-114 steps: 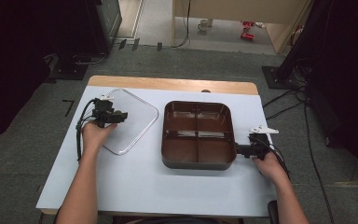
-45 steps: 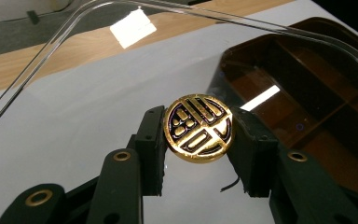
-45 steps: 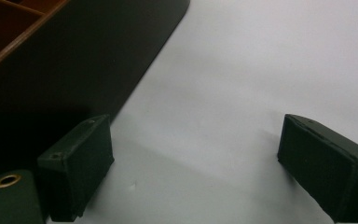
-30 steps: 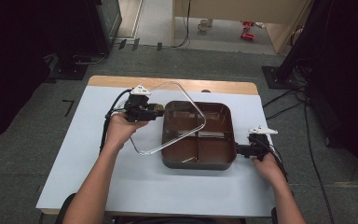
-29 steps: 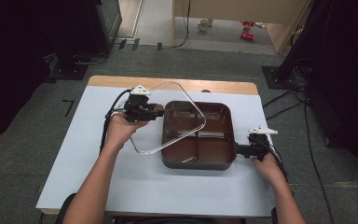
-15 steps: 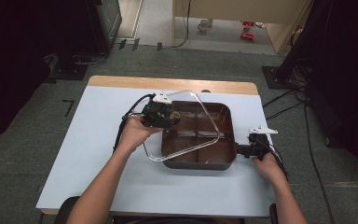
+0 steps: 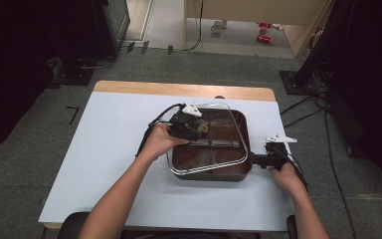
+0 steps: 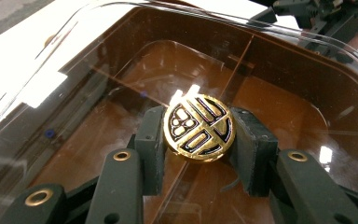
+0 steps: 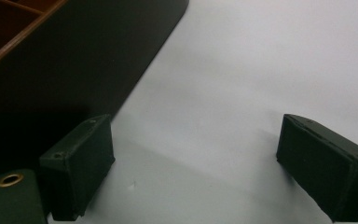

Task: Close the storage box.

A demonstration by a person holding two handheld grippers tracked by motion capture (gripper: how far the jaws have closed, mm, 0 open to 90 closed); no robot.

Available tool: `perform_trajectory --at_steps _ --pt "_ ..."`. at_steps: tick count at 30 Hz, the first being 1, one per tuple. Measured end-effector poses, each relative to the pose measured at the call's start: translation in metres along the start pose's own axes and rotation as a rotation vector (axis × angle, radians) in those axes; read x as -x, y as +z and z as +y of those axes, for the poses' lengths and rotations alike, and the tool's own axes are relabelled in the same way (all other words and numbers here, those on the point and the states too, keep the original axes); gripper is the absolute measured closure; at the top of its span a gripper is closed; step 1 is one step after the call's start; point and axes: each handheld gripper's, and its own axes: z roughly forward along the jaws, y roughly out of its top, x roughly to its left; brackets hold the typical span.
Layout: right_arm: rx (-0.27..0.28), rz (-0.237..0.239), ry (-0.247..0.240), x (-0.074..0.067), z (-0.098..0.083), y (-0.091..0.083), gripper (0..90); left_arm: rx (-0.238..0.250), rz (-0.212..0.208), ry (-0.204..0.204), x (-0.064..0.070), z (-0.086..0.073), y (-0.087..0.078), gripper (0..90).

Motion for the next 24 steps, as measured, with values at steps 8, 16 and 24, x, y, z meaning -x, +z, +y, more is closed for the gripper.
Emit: perform_trajectory --at_steps 8,16,24 --pt "-0.001 0.0 -0.001 0.0 0.0 0.0 10.5 -0.038 -0.054 0.052 -0.002 0.004 0.02 59.3" --pt "-0.001 0.001 -0.001 0.0 0.0 0.0 10.5 -0.053 -0.091 0.108 -0.009 0.008 0.027 59.3" --pt "-0.001 0.001 -0.001 0.0 0.0 0.0 10.5 -0.074 -0.128 0.157 -0.013 0.013 0.031 59.3"
